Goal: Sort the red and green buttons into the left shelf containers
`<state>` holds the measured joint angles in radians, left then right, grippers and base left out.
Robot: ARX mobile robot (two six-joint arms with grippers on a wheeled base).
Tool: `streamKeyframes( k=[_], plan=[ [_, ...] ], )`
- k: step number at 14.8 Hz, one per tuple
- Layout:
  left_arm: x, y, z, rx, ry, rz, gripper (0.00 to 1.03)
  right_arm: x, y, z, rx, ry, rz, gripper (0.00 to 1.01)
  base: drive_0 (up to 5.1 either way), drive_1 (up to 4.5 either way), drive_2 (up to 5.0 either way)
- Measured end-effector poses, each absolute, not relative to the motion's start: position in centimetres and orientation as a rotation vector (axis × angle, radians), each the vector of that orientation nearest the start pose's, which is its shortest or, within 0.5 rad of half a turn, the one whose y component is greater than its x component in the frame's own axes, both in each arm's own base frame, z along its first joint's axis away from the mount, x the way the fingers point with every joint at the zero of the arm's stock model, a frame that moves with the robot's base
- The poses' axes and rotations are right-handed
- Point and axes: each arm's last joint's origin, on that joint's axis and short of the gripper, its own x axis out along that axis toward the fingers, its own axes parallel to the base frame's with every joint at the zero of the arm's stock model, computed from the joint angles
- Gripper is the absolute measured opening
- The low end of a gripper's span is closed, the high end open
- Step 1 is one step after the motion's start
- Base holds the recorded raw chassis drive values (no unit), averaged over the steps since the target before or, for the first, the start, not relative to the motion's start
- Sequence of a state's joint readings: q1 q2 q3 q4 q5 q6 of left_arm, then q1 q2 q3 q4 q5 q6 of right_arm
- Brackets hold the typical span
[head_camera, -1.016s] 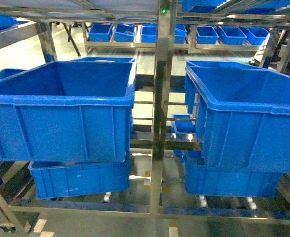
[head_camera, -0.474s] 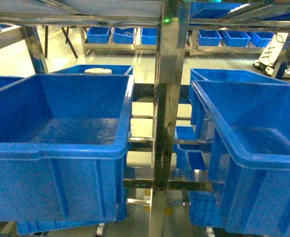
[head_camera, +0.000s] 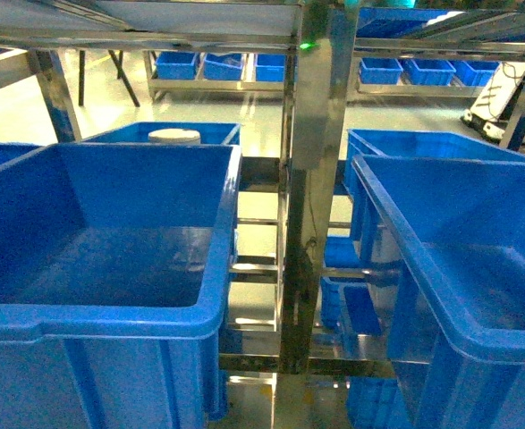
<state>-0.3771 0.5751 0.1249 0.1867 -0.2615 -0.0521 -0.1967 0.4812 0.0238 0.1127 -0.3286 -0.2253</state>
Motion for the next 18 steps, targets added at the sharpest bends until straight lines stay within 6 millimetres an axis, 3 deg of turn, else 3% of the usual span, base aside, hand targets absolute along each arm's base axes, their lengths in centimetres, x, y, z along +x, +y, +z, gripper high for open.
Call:
streamKeyframes(
  k=[4,7,9,11,15,18],
  plan=[
    [13.1,-4.4,17.0,0.031,0.253,-0.108,0.29,13.2,-1.0,14.5,-0.147,0.298,0.186,0.35,0.0,0.00,0.0],
    [13.1,-4.4,17.0,0.031,0.253,-0.108,0.29,15.5,-1.2,17.0,-0.157,0.242,0.156,0.35,0.0,0.00,0.0],
    [13.1,-4.4,17.0,0.031,0.253,-0.108,0.29,19.1,-2.2,18.2,-0.153,0.264,0.111,0.35,0.0,0.00,0.0],
    [13.1,-4.4,17.0,0.031,0.253,-0.108,0.29,22.3,-3.0,18.0,-0.145,0.344,0.090,0.35,0.0,0.00,0.0],
    [13.1,-4.4,17.0,0.031,0.253,-0.108,0.29,29.4,-4.5,16.0,-0.127,0.580,0.073,0.35,0.0,0.00,0.0],
    [13.1,-4.4,17.0,0.031,0.253,-0.108,0.29,34.4,-4.6,13.8,-0.148,0.788,0.076,0.35,0.0,0.00,0.0]
  ],
)
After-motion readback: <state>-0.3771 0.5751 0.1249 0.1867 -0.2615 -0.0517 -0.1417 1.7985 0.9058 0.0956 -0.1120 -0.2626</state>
